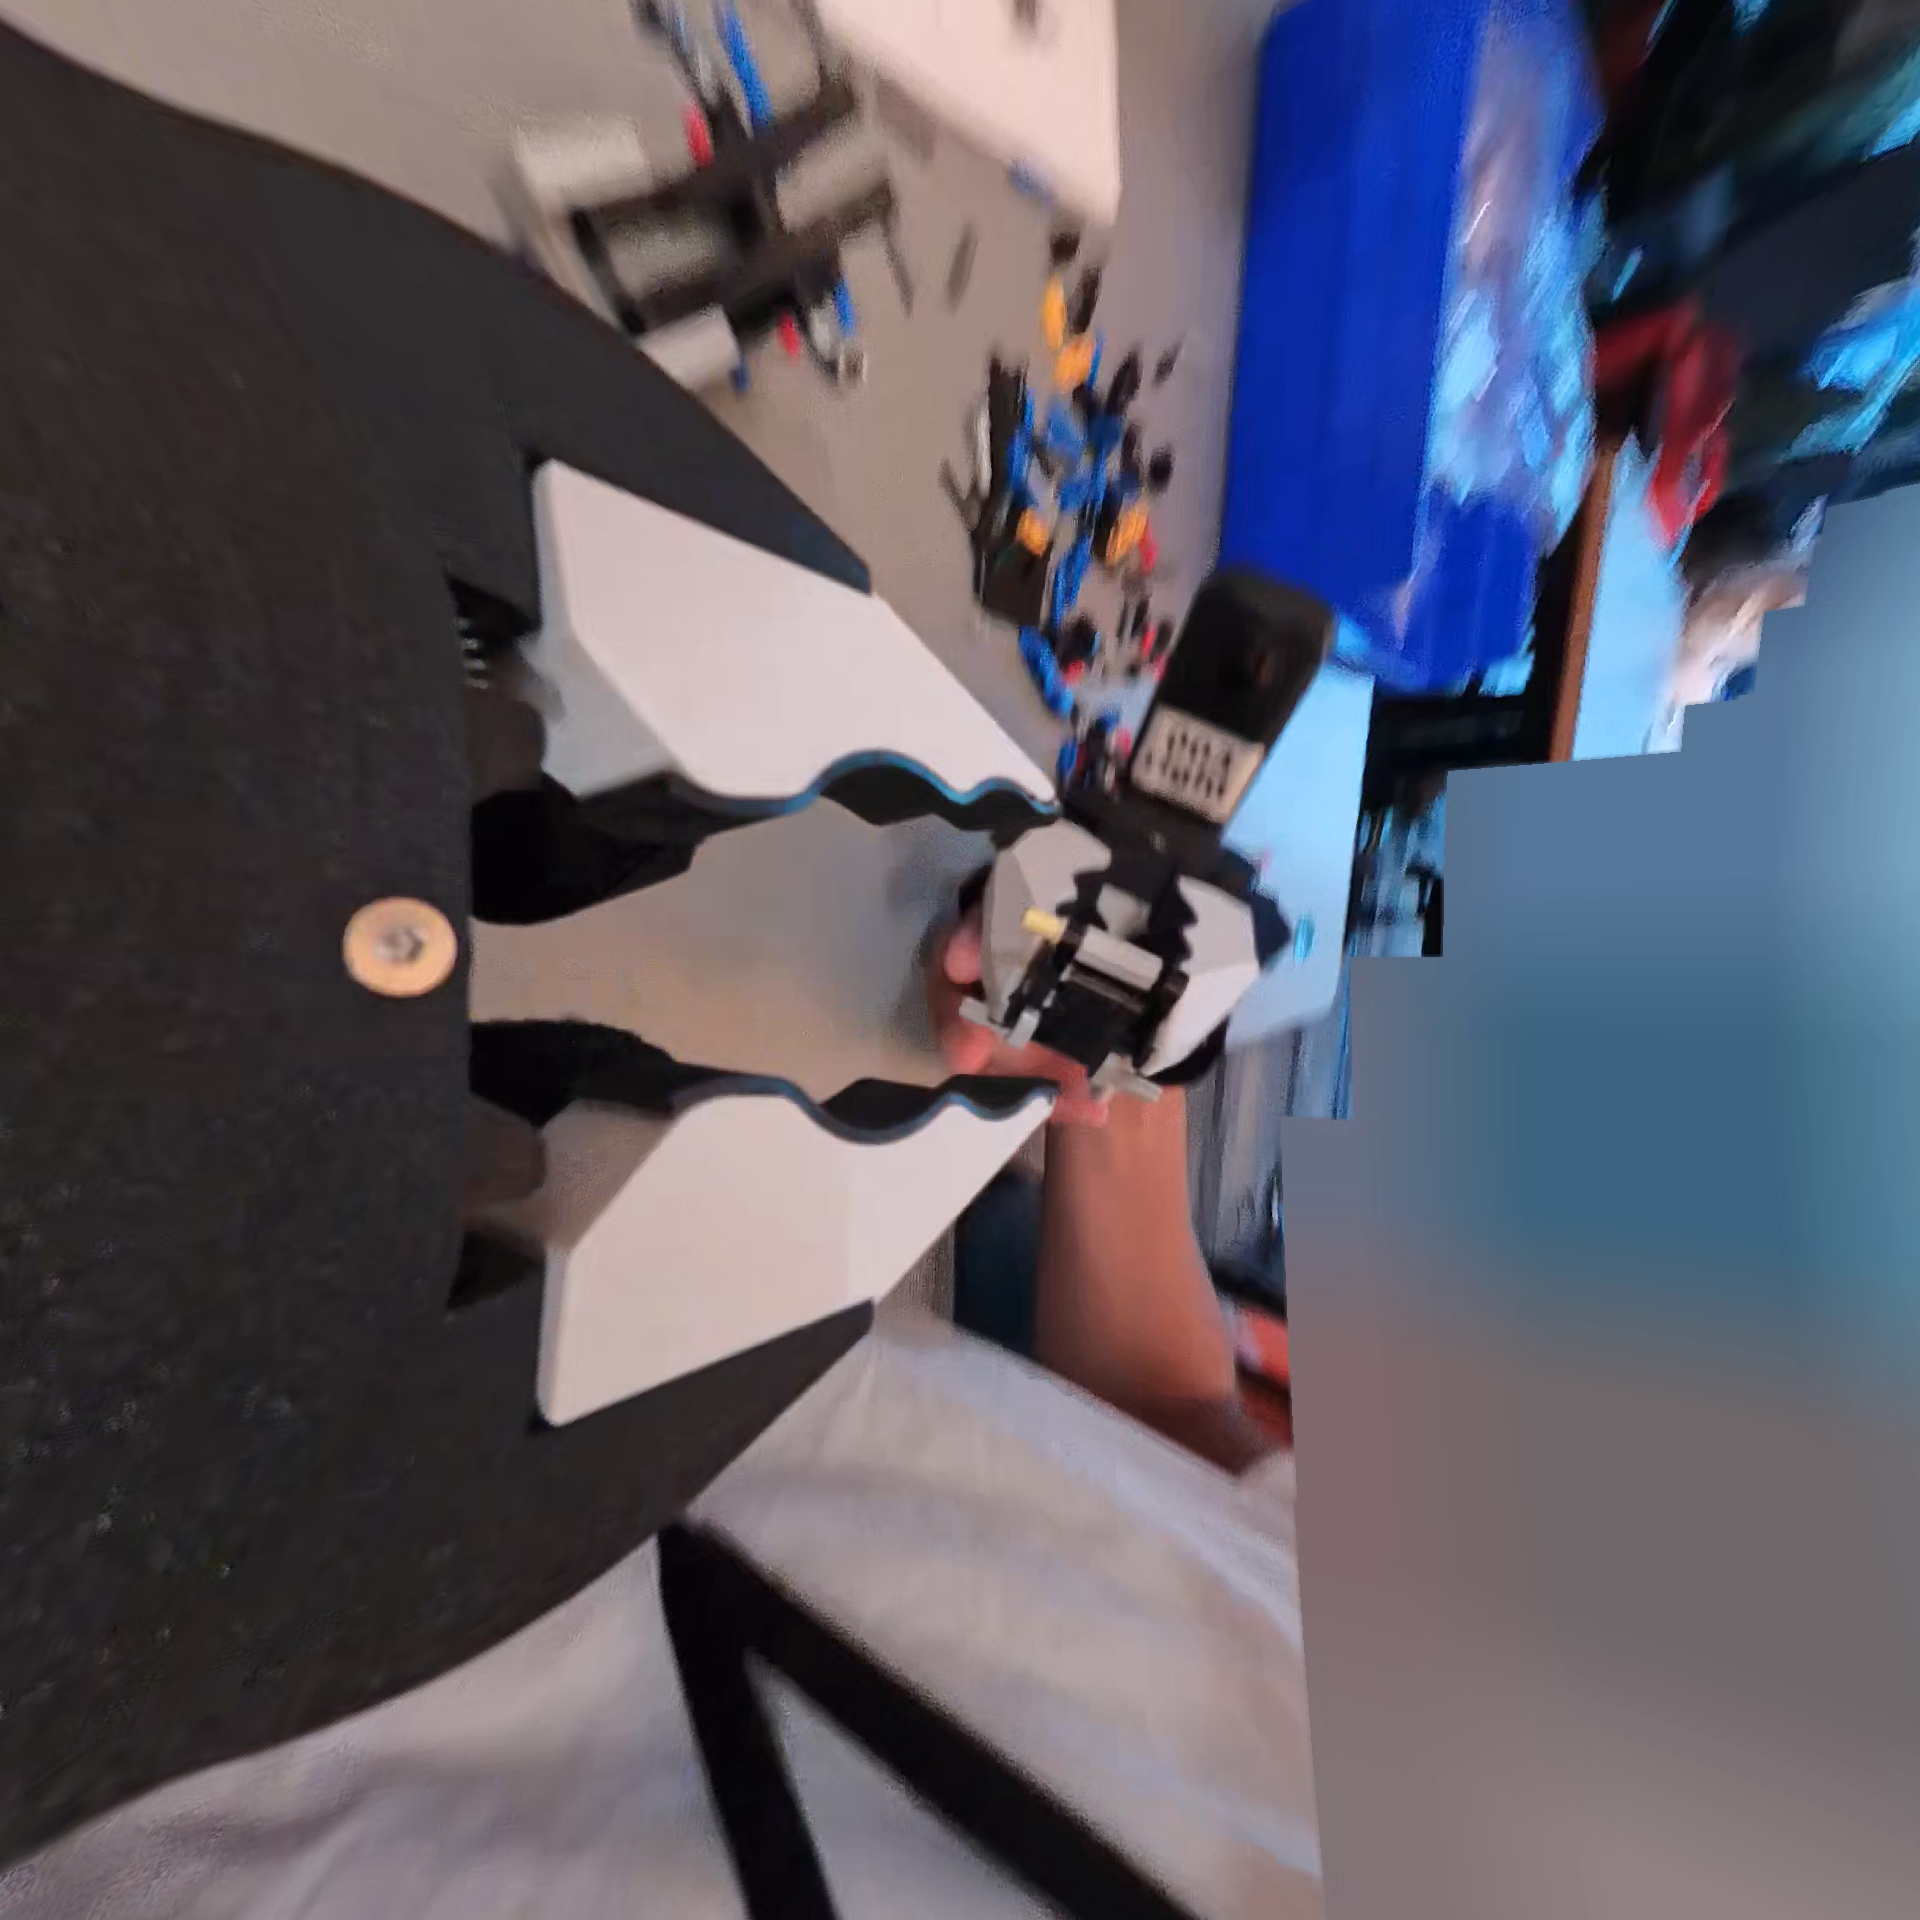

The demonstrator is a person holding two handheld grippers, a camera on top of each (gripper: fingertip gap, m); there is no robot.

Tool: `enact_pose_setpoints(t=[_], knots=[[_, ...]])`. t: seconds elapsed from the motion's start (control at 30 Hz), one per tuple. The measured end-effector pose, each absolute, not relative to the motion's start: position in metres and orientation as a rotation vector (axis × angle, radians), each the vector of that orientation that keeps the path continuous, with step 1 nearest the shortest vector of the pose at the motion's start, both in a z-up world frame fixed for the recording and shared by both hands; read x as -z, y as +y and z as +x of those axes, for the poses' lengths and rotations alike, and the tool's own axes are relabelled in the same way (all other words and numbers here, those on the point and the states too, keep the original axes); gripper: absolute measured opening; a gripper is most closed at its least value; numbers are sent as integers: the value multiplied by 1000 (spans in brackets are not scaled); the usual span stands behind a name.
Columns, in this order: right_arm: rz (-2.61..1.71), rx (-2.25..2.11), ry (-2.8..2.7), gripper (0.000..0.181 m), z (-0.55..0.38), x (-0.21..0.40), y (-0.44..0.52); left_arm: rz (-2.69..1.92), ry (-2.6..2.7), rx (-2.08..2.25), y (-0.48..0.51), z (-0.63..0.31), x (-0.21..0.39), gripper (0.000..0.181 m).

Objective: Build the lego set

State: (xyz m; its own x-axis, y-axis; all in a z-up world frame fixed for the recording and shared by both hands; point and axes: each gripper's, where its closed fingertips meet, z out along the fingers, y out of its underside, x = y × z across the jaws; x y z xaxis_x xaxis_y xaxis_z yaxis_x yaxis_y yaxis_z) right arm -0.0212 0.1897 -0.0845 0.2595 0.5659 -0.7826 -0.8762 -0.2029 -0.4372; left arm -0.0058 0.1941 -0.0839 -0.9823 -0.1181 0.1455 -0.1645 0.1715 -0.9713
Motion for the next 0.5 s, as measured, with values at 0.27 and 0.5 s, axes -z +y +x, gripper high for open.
enact_pose_setpoints(t=[0.27,0.5], knots=[[-1379,-1455,323,25,-39,101,200,142,-2107,-1796,186,-30,99,14],[-1374,-1575,295,24,-48,98,202,45,-2040,-1842,191,-43,97,6]])
